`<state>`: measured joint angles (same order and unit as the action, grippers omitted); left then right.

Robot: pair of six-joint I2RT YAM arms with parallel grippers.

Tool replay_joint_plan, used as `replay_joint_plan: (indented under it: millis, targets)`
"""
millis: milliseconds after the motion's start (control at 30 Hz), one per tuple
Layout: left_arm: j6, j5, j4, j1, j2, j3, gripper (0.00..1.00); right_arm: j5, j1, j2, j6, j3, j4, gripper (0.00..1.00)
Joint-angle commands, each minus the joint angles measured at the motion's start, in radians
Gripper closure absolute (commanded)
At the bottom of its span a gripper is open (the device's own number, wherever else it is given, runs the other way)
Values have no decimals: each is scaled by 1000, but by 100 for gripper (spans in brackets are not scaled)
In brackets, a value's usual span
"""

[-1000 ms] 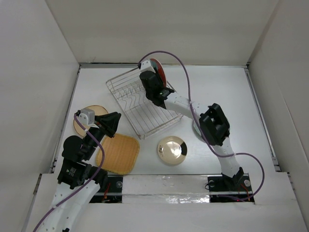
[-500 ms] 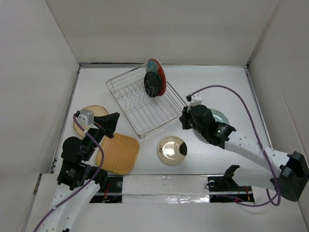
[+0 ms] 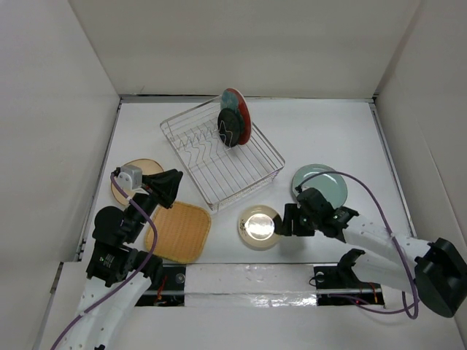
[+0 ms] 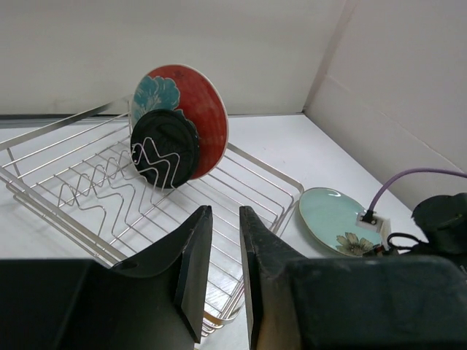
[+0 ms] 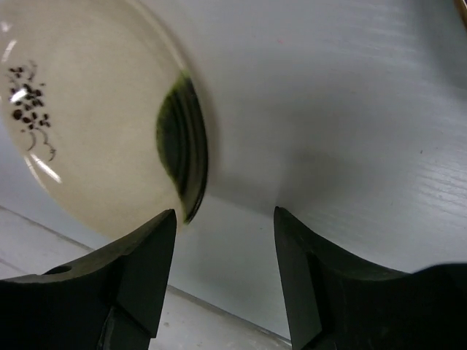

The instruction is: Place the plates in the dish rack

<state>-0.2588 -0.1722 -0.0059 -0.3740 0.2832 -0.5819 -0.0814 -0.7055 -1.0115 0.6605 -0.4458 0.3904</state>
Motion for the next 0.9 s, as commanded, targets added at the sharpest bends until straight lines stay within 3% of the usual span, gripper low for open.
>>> replay_joint_plan:
  millis: [0, 100, 233, 333, 367, 433, 500, 700, 867]
  targets:
    - [4, -7, 35, -6, -3, -19, 81, -104, 12, -45, 41, 21, -159, 40]
    - [6, -9, 37, -6, -1, -19, 81, -118, 12, -91, 63, 39, -255, 43]
    - [9, -7, 37, -6, 4, -19, 81, -103, 12, -166, 143, 94, -375, 57]
    - [7, -4, 37, -6, 4, -19, 84, -71, 12, -199, 175, 130, -423, 77]
    - [7, -6, 37, -6, 5, -19, 85, -39, 12, -216, 177, 131, -404, 90]
    - [7, -6, 35, -6, 5, -19, 91, -6, 12, -211, 189, 131, -394, 100]
    - [7, -3, 35, -6, 5, -19, 100, 23, -14, -147, 195, 119, -313, 100]
    - [6, 2, 34, -6, 8, -21, 100, 167, -156, 184, 72, -121, 13, 100]
    - [6, 5, 34, -6, 13, -24, 93, 173, -216, 196, -53, -338, 53, 100]
